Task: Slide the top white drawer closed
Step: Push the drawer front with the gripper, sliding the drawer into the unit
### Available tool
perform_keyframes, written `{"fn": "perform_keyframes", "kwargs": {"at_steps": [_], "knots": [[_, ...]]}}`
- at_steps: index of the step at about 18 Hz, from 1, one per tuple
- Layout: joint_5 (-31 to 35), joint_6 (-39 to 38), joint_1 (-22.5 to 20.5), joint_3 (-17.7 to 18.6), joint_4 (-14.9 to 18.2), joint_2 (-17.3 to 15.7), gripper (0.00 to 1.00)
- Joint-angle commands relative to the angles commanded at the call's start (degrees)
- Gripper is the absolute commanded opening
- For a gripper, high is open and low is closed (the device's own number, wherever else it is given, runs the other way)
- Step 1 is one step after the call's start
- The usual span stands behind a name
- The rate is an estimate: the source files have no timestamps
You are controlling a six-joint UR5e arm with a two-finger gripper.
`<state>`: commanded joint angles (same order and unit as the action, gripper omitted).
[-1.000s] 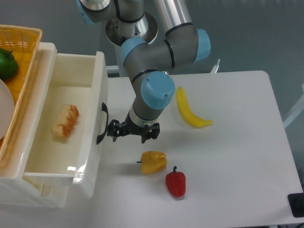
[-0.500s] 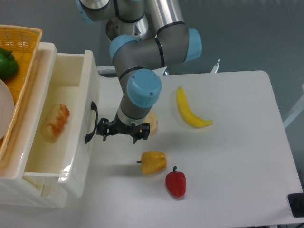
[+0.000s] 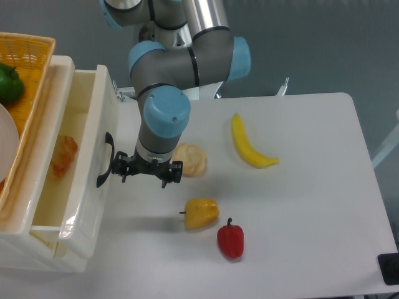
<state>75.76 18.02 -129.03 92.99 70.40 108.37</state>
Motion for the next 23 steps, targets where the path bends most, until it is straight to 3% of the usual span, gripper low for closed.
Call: {"fn": "perform_keyframes", "kwargs": {"at_steps": [23], "knots": [[1.58,-2.28,3.43,0.18,0.17,-1.05,1.00]]}}
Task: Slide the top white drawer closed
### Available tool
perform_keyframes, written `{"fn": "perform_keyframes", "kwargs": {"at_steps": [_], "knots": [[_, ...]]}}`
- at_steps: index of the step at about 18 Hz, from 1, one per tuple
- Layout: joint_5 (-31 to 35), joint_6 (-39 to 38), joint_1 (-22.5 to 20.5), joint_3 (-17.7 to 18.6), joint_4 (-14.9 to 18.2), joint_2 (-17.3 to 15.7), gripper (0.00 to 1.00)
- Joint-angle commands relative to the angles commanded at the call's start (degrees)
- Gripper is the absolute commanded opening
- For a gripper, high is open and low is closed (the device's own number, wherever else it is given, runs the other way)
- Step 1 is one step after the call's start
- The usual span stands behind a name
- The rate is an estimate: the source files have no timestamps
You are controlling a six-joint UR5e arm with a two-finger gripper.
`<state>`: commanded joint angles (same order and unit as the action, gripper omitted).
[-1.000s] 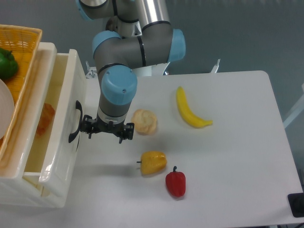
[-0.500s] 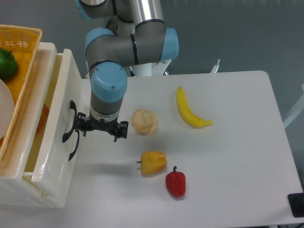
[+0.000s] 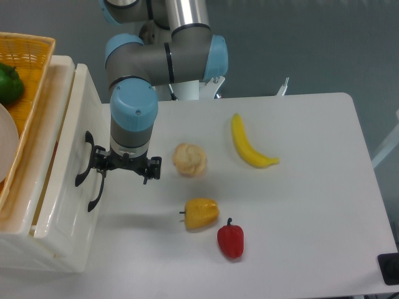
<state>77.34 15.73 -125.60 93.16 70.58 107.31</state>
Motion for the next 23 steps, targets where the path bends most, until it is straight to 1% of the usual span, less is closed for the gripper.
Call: {"fn": "perform_keyframes", "kwargs": {"at_steps": [7,17,20,23], "knots": [[-0.09,-0.44,0.88,0.00,0.00,-0.18,1.00],[0.00,0.26,0.09,-0.18,-0.18,-0.18,1.00],[-0.18,1.66,-2.62,-0.70,-0.26,-0.35,1.00],[-0.26,7.10,-6.40,-1.14,-0.88,-0.70,1.00]]}}
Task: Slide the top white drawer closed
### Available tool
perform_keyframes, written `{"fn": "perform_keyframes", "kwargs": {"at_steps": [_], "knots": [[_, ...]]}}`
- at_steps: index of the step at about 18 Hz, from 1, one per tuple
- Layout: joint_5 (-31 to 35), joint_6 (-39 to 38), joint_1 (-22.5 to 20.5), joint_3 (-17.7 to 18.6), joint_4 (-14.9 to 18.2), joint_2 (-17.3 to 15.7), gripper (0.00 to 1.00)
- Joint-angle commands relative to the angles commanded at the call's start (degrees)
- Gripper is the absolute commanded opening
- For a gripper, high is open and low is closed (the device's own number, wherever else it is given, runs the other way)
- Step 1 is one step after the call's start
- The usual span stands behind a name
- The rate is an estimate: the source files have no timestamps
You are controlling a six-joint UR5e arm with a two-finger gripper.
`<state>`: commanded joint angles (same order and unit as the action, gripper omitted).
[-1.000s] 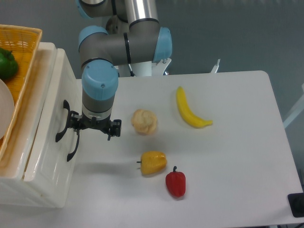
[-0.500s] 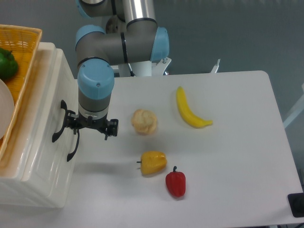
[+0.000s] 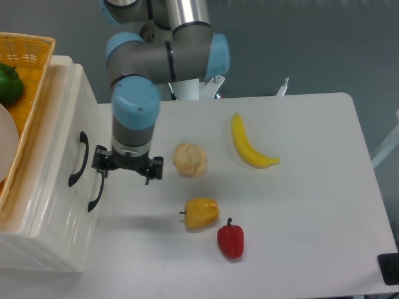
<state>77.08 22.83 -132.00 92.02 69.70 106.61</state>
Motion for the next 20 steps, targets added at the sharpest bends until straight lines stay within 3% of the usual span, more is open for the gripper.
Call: {"fn": "perform_keyframes", "kwargs": {"at_steps": [10,14,20], "knots": [[7.46,6.60,-8.62,-2.20,0.97,-2.28,1.00],[14.84,16.78,-12.31,-2.11,1.05,-2.73,1.00],[17.31,25.68,-17.93,-2.11,2.55,-3.69,1.00]]}}
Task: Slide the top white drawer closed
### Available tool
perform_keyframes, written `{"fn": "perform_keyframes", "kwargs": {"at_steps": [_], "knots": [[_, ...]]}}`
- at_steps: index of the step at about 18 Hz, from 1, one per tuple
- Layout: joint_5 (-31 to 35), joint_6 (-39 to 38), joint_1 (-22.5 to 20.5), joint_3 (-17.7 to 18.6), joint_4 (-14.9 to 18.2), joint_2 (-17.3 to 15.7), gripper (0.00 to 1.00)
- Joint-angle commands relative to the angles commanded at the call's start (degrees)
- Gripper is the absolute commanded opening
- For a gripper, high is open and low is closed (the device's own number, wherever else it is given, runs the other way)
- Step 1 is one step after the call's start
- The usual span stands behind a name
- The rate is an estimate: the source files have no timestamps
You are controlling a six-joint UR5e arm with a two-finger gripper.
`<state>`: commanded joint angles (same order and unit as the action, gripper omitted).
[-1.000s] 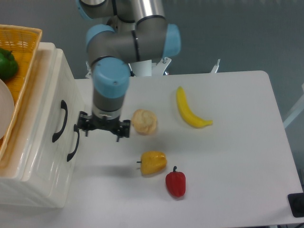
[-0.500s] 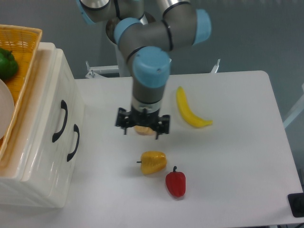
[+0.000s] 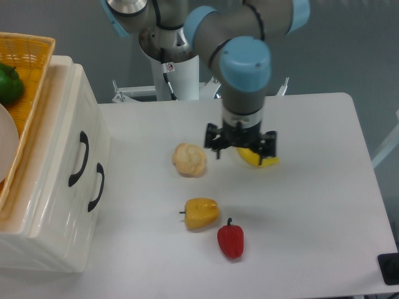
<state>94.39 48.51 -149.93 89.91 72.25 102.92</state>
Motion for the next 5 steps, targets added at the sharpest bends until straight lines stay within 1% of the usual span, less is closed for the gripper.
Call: {"fn": "perform_keyframes", "kwargs": {"at_steps": [5], "knots": [[0.18,0.88,-2.55,0.70,0.26,-0.09,1.00]]}}
